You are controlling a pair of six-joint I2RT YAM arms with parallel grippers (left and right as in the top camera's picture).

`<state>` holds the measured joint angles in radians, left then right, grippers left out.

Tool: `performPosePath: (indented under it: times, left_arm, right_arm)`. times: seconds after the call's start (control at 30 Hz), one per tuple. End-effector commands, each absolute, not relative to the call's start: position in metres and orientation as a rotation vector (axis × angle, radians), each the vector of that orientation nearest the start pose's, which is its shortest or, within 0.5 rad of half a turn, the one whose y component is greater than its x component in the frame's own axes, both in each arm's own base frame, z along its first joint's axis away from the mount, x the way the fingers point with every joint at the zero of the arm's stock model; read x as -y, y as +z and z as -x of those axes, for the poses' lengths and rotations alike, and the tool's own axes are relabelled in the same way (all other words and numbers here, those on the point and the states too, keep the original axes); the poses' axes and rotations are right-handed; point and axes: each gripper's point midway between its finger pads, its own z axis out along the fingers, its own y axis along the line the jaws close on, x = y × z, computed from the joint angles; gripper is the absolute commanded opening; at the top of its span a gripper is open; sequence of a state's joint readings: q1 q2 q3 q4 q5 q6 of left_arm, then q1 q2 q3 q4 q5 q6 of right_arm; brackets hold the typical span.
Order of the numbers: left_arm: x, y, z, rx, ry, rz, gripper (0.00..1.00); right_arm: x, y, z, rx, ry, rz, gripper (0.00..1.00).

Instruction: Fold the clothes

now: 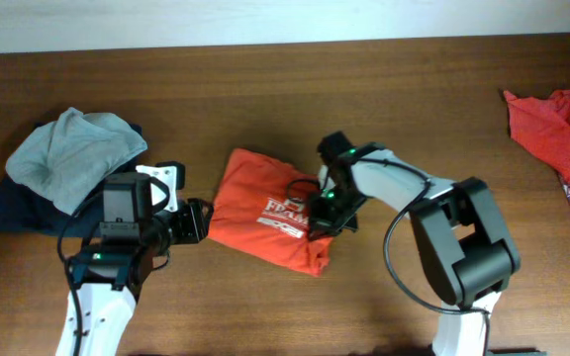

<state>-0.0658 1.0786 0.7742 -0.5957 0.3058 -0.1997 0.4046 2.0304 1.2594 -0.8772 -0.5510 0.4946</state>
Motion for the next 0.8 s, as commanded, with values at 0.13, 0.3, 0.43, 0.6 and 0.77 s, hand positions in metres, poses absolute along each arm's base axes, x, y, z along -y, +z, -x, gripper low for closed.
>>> performPosePath:
  times: [0.13, 0.3, 0.43, 0.6, 0.77]
  left_arm:
    - [0.083, 0.091, -0.296, -2.632, -0.561, -0.093, 0.6]
    - [0.114, 0.059, -0.305, -2.653, -0.823, -0.199, 0.63]
    - [0.13, 0.041, -0.312, -2.661, -0.984, -0.207, 0.63]
    - [0.131, 0.03, -0.318, -2.675, -1.001, -0.191, 0.63]
    - [0.133, 0.029, -0.317, -2.686, -1.01, -0.175, 0.63]
  right_arm:
    - [-0.169, -0.014, -0.29, -3.339, 0.696, -0.156, 0.19]
    - [-0.15, -0.015, -0.285, -3.375, 0.629, -0.126, 0.19]
    - [-0.105, -0.02, -0.278, -3.44, 0.362, -0.206, 0.2]
    - [-0.11, -0.006, -0.286, -3.357, 0.631, 0.043, 0.28]
    - [-0.121, 0.031, -0.313, -3.173, 0.714, 0.115, 0.34]
